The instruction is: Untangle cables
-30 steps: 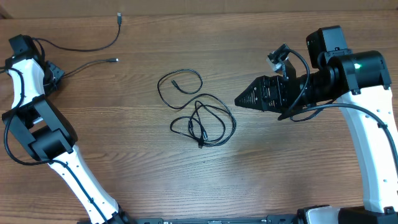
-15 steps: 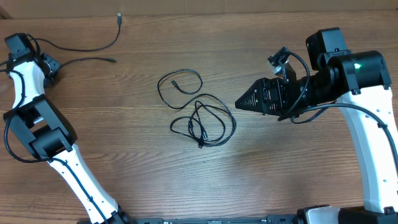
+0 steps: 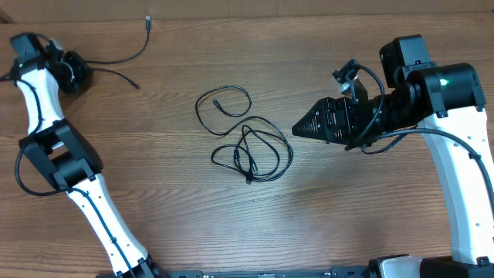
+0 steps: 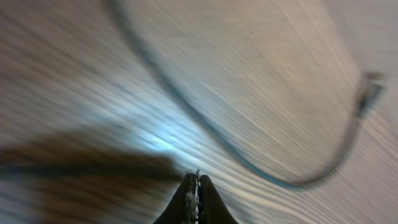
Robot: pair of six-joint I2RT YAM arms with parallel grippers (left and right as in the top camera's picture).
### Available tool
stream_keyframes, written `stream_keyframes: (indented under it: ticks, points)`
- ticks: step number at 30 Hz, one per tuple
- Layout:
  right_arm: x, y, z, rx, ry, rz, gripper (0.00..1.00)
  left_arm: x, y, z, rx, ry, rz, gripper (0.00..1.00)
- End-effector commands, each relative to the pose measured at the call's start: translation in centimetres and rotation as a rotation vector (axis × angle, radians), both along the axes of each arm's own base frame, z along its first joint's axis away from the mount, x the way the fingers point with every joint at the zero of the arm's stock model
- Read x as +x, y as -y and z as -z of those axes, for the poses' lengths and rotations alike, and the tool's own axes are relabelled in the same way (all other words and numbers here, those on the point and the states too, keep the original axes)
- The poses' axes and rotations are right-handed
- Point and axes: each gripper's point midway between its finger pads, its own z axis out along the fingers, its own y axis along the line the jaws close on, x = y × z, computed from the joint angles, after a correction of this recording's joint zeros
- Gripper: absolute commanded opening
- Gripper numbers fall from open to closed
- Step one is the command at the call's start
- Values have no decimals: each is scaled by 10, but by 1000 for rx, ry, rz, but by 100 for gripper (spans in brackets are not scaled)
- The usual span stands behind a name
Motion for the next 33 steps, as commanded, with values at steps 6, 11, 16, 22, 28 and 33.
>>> stream_keyframes:
  ticks: [6,11,16,22,28,33]
  points:
    - [1,1,-2,-4,22,-1,100,2,25,-134,-65,162,38,4]
    - [6,6,3,-53,44,9,100,-23,97,-171,-350,158,211,15]
    - [5,7,4,-54,38,9,100,-56,92,-108,-101,-205,60,48]
    - [5,7,4,-54,38,8,100,-80,90,-77,147,-434,-19,87]
    - [5,7,4,-54,37,8,100,-83,92,-40,121,-537,-210,100]
    - [5,7,4,-58,42,7,100,-78,87,-6,93,-558,-308,100]
